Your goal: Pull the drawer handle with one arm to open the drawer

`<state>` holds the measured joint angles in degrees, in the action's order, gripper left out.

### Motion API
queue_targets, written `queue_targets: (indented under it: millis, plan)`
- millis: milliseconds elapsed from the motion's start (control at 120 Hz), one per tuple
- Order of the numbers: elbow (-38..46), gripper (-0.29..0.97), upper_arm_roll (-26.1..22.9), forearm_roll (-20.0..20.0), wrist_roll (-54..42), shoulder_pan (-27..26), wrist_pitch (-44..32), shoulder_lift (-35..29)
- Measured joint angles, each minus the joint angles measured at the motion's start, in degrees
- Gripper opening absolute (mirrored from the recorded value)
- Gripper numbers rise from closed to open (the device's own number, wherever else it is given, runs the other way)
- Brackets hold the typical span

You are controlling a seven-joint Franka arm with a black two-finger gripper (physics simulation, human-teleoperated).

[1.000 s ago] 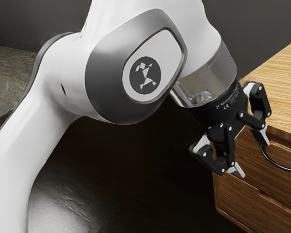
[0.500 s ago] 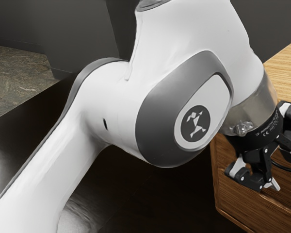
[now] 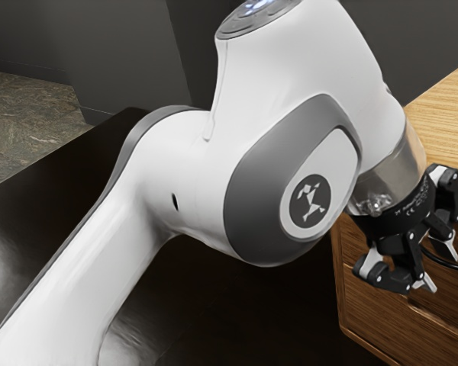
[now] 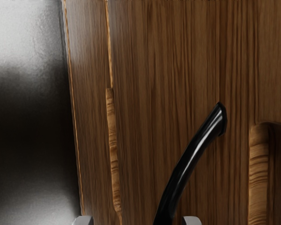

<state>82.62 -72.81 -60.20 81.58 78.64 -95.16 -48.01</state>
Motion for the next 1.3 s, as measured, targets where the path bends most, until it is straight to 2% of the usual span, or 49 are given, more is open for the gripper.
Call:
queue_targets:
  millis: [467,1300]
  plan:
    - [0.0,0.09,0.2,0.1,-0.3,-0.2,-0.1,0.0]
    - [3.6,0.07,2.6,0.6,-0.4,-4.7,0.6,0.2]
